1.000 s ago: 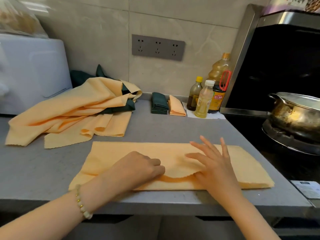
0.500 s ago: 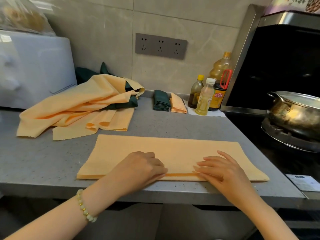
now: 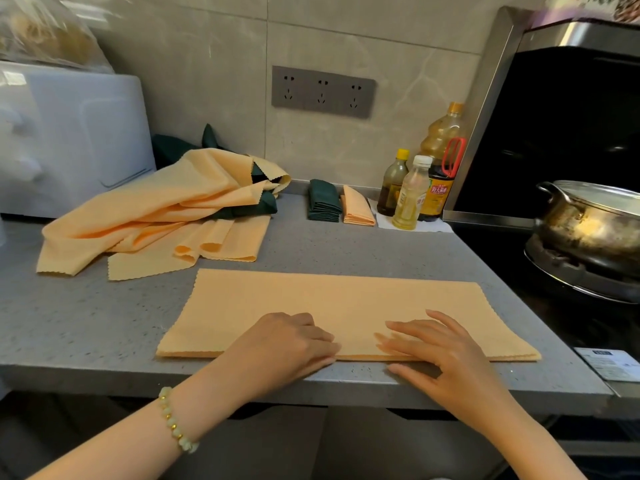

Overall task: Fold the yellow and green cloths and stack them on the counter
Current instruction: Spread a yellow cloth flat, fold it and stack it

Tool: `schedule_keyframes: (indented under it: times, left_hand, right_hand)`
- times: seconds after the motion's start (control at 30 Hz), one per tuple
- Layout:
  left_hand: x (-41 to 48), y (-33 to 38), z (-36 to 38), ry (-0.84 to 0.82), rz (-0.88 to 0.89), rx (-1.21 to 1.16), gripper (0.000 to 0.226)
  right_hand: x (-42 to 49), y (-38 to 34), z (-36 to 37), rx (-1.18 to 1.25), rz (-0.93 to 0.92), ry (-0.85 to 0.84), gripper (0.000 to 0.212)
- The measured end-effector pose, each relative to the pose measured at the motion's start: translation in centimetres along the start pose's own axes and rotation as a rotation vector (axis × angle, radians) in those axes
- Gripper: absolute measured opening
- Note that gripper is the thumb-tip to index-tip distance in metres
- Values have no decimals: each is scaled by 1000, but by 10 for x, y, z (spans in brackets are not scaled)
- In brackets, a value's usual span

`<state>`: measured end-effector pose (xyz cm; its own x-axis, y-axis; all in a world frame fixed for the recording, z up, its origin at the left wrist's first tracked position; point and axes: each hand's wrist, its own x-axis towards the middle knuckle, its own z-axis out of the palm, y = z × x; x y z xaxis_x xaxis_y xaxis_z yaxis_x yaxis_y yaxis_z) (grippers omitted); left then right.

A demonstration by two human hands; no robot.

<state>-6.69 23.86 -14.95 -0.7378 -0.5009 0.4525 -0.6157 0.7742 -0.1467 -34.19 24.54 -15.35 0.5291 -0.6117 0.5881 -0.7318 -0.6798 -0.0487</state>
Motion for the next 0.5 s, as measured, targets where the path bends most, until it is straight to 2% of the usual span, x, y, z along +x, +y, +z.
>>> schedule_keyframes:
  times: [0.13,0.23,0.27,0.37,0.5]
  left_hand:
    - [7,-3,7,7,-15,-4,35]
    - [13,-3,1,-59,-34,-4,40]
    - [17,-1,-3,-81,-75,-43,41]
    - [36,-6,-10,-114,-361,-199,41]
    - [58,-35,6,-462,-579,-105,61]
  right_hand:
    - [8,-2,7,15,-41,14,39]
    - [10,-3,7,38,-7,-9,44]
    - [11,-4,6,52,17,-32,44]
    - [10,-7,5,80,96,-100,46]
    - [15,-10,-2,121,210,-130,50]
